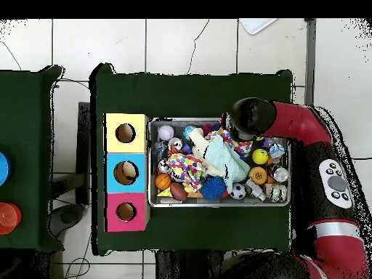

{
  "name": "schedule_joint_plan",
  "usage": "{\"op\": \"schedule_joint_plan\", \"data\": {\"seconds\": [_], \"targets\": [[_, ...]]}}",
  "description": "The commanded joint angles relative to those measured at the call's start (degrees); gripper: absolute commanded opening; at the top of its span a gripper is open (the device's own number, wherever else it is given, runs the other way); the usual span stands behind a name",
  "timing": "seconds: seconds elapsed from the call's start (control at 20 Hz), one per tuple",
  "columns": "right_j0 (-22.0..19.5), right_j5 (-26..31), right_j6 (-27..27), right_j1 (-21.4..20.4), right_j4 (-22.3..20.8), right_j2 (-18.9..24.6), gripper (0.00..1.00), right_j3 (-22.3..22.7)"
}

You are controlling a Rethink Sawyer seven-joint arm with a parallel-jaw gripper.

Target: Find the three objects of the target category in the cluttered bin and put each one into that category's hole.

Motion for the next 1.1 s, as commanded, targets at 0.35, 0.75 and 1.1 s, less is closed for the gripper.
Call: {"op": "schedule_joint_plan", "data": {"seconds": [0.35, 0.75, 1.1], "targets": [[0.22, 2.02, -6.76, -0.06, -4.97, -2.33, 1.0, 5.49], [-0.08, 0.69, -6.34, -0.64, -5.77, -3.82, 1.0, 8.54], [-0.63, -0.15, -7.13, -1.32, -5.63, -3.89, 0.0, 10.16]]}}
